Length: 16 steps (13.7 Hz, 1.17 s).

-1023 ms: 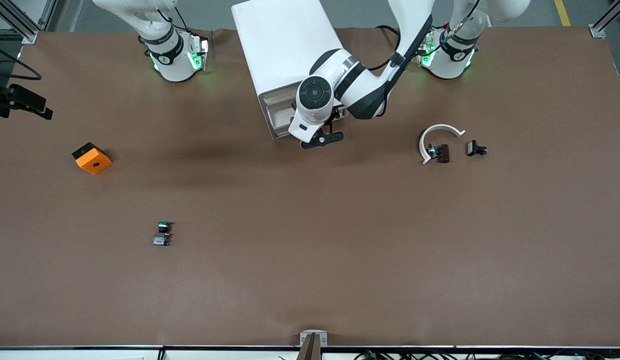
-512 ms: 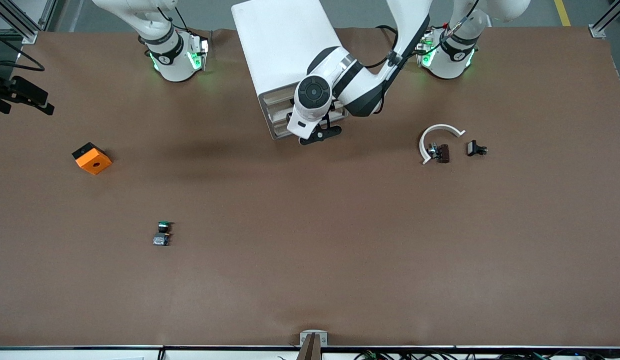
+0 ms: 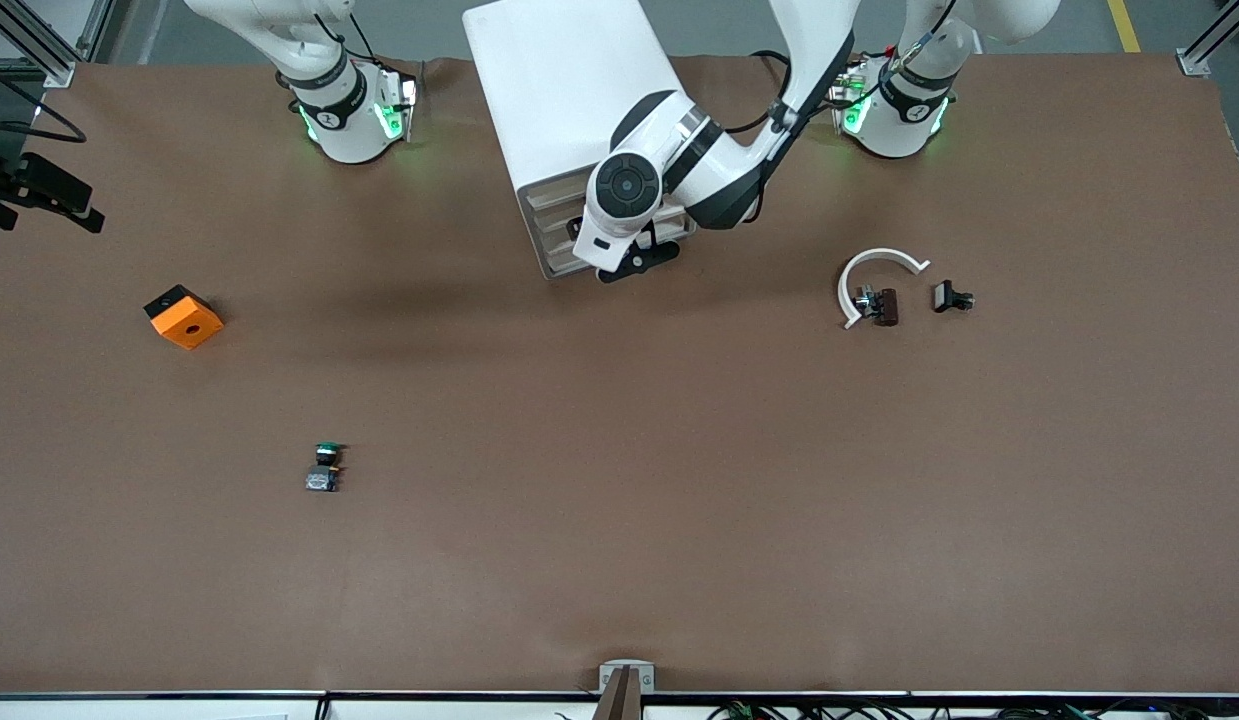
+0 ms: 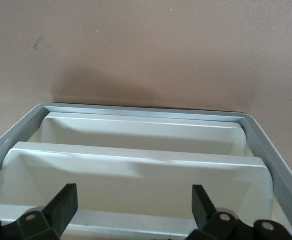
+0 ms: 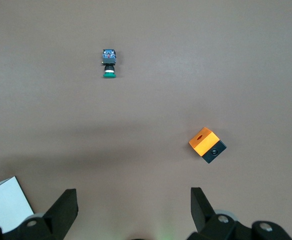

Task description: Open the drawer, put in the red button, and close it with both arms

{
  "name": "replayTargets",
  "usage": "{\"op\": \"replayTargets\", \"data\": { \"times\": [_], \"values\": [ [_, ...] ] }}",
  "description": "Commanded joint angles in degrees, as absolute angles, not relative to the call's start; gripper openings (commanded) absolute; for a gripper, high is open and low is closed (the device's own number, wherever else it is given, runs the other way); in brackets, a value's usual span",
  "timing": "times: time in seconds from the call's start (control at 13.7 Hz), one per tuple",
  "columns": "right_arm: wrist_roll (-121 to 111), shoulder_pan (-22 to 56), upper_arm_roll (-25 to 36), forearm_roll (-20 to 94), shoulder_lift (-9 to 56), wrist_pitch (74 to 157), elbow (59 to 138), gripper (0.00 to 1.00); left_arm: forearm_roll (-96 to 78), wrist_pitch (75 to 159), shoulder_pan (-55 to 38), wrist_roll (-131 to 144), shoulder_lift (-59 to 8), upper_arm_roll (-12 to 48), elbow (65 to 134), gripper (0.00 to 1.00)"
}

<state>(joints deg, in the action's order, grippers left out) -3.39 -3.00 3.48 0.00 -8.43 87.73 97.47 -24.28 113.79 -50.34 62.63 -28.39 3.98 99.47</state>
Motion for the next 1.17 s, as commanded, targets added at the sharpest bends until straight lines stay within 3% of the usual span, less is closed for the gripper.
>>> {"op": "replayTargets", "data": {
  "times": [0.0, 0.58, 1.1],
  "values": [
    [-4.2, -2.9, 3.7, -0.4, -10.1, 88.7, 99.2, 1.00, -26.5, 113.1, -50.0, 63.3, -28.1, 4.7, 99.9, 1.00],
    [-4.3, -2.9, 3.8, -0.4, -10.1, 89.1, 99.1, 1.00, -21.4, 113.1, -39.4, 58.2, -26.6, 4.1, 95.6, 1.00],
    [-4.3, -2.9, 3.9, -0.3, -10.1, 88.6, 99.1, 1.00, -12.0, 112.1, -27.7, 40.5, -19.9, 4.4, 98.5, 1.00]
  ]
}}
